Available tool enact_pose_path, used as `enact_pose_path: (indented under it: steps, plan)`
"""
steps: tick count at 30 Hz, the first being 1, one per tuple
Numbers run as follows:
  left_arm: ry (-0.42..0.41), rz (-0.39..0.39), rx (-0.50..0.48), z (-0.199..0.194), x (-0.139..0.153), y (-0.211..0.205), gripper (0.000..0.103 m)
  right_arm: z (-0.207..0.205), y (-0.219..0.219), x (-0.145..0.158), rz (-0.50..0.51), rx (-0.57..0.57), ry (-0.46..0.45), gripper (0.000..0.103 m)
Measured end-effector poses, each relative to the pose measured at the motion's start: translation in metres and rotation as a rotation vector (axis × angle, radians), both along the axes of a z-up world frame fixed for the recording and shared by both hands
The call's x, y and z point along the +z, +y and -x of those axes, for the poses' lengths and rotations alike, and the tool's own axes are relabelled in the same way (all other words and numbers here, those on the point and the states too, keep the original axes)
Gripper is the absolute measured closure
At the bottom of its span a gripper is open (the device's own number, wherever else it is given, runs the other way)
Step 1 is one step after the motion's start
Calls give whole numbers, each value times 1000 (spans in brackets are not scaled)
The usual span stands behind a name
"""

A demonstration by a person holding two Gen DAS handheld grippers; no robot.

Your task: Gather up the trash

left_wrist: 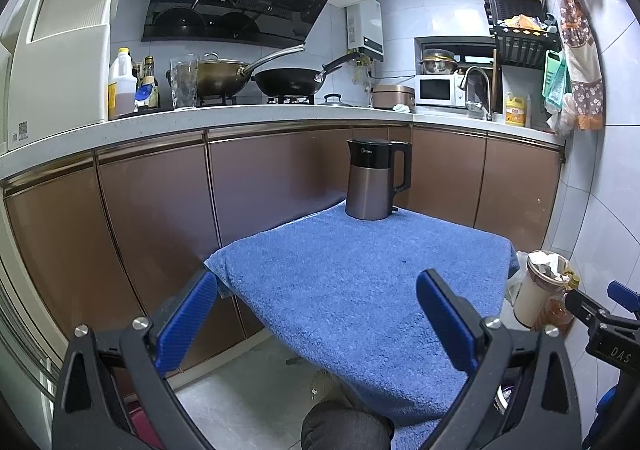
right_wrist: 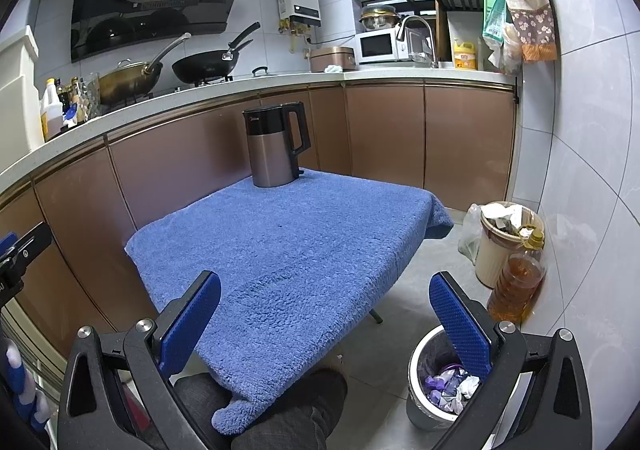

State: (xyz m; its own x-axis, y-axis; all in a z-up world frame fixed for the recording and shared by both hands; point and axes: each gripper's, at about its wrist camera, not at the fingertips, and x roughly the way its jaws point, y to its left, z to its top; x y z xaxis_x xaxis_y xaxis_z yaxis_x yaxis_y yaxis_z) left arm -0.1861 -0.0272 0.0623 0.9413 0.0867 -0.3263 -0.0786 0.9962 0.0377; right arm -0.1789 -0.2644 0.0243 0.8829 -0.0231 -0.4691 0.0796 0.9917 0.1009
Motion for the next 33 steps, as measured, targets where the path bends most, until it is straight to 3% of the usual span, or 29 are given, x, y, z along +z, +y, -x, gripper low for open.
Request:
enact_pose_path:
  steps: [33]
  plan:
    - [52,17,36,-9,-8,11,2,-3,-10,-8,8,-4,20,1]
